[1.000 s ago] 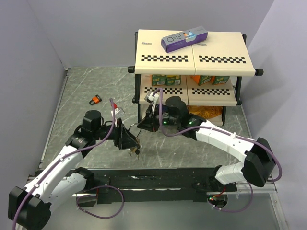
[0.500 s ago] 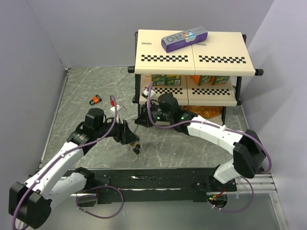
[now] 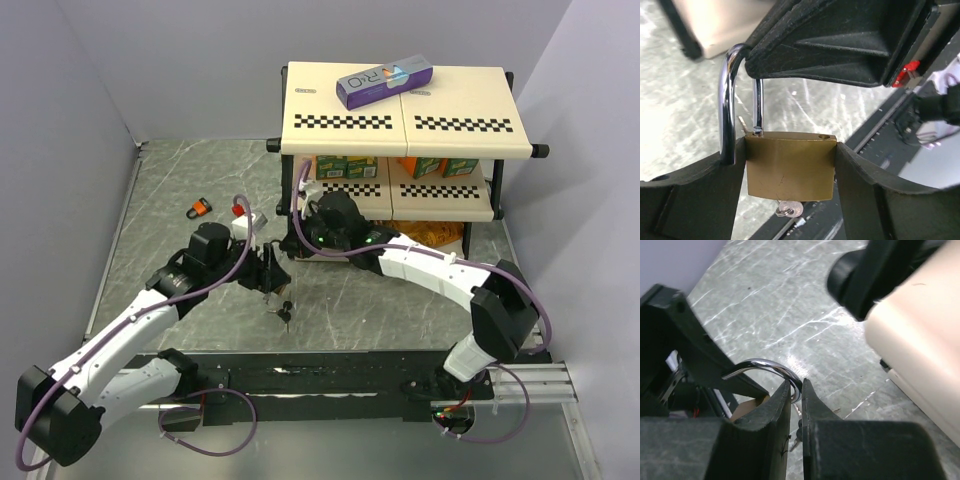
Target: Unlock with the key
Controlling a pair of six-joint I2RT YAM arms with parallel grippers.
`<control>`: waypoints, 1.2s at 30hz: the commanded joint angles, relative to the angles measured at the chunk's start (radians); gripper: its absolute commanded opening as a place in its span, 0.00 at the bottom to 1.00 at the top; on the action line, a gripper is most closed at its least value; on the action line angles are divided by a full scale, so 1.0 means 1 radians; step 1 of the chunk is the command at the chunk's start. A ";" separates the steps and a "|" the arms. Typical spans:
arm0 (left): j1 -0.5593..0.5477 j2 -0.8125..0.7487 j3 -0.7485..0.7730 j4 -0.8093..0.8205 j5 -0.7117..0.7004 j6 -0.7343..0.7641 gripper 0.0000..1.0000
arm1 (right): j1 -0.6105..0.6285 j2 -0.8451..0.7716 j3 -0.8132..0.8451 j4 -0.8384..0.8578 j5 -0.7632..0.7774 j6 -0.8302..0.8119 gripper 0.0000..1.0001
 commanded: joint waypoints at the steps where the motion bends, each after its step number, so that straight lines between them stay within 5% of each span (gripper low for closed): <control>1: -0.006 0.014 0.048 -0.028 -0.303 -0.001 0.01 | 0.018 -0.005 0.084 0.011 0.041 0.121 0.00; 19: -0.065 0.146 0.071 -0.102 -0.518 -0.009 0.01 | 0.023 0.029 0.027 0.091 0.108 0.178 0.00; 23: -0.049 0.235 0.096 -0.123 -0.530 -0.020 0.01 | 0.024 0.007 -0.013 0.097 0.144 0.170 0.10; 27: 0.007 0.278 0.114 -0.128 -0.543 -0.015 0.01 | 0.023 -0.054 -0.074 0.100 0.174 0.159 0.36; 30: 0.050 0.313 0.148 -0.148 -0.621 0.020 0.01 | 0.020 -0.114 -0.128 0.114 0.193 0.152 0.45; 36: 0.191 0.416 0.182 -0.148 -0.665 0.078 0.01 | 0.013 -0.238 -0.246 0.158 0.208 0.145 0.53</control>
